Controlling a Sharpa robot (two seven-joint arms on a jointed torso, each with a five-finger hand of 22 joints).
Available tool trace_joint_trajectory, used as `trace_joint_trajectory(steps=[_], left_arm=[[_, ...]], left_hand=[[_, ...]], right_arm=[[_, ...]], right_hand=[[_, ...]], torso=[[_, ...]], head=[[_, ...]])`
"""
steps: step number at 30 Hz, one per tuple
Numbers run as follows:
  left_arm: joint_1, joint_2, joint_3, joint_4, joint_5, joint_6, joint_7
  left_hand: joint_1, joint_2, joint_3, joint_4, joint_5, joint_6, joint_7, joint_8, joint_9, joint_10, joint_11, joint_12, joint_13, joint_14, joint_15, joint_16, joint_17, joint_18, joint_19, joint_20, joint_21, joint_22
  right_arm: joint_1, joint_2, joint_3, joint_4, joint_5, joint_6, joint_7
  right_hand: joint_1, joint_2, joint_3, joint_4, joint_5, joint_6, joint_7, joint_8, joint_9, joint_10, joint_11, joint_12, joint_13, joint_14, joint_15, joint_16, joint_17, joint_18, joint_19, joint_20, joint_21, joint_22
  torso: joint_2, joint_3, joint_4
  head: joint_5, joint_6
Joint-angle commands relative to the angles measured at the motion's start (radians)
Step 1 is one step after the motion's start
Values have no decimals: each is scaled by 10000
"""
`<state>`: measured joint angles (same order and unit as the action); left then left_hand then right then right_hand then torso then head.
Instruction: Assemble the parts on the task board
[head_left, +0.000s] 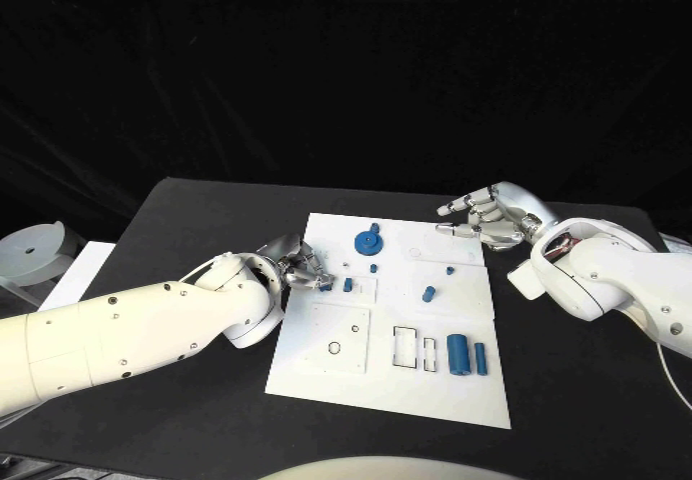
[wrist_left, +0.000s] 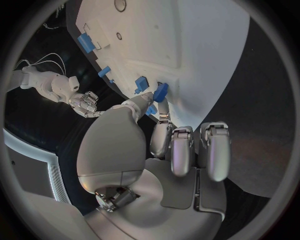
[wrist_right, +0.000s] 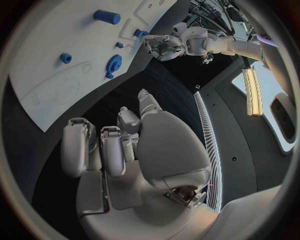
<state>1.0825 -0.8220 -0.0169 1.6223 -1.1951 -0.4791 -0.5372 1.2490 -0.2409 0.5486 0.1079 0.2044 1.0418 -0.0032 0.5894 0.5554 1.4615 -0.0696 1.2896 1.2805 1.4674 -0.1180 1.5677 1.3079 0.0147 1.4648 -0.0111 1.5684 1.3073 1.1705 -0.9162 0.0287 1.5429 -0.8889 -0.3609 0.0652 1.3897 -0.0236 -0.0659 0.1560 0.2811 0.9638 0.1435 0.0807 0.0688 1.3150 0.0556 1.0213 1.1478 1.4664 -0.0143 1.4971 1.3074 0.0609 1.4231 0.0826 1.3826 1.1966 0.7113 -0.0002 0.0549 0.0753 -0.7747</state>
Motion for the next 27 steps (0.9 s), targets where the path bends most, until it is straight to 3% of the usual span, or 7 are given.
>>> trace_joint_trajectory(steps=[1,27], left_arm=[[-7,24,-4,-5,-191,-156,123],[-9,169,-4,-120,-101,-100,157]], left_hand=[[62,16,39,22,36,72,-55,31,8,29,-63,59,17,1034,-79,31,2629,-147,1060,-46,24,2635],[-223,-99,-84,238,-9,48,-28,14,74,27,-38,15,-16,1034,-66,31,2629,-147,1060,-37,24,2635]], right_arm=[[-7,1,0,16,-61,28,96],[-7,-16,0,31,-61,18,98]], right_hand=[[-64,25,-56,19,38,60,-1,-14,4,-70,-20,30,-10,800,-85,-46,1637,150,-40,-29,-54,-9],[-64,25,-56,19,38,60,-1,-14,4,-70,-20,30,-10,800,-85,-46,1637,150,-40,-29,-54,-9]], torso=[[-2,3,0],[-2,8,-7]], head=[[1,-9],[-26,27]])
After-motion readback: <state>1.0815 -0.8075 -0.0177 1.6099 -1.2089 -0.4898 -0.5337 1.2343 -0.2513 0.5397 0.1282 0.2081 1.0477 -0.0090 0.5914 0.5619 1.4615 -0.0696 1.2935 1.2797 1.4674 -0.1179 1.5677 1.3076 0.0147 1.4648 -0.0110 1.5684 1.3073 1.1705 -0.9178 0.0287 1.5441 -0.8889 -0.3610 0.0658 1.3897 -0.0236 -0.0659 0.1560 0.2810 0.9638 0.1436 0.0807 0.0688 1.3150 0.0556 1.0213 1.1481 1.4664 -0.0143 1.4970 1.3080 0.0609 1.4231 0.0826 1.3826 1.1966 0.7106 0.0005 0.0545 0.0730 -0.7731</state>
